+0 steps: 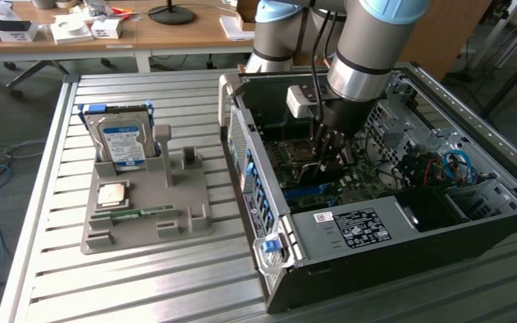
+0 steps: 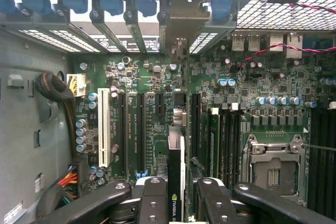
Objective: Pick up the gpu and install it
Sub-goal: 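Insert the gpu into the slot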
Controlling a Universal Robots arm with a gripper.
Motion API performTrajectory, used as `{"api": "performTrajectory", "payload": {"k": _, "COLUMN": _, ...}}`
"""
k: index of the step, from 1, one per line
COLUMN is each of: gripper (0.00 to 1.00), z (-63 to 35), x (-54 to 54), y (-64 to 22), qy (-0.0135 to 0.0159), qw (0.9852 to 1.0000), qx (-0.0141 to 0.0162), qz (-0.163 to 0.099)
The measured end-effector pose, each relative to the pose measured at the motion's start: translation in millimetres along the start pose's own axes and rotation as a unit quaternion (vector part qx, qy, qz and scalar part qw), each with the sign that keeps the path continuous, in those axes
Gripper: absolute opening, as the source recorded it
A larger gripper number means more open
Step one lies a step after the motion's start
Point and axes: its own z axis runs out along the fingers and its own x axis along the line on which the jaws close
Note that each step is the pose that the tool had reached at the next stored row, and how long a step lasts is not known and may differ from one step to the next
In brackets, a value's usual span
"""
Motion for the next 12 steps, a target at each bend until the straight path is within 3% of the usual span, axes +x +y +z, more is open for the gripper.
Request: {"api": "performTrajectory", "payload": {"k": 12, "gripper": 0.26, "z": 1.0, "x": 0.0, "y": 0.0, "qy": 0.0000, "qw": 1.0000, "qx": 0.0000, "qz": 0.000}}
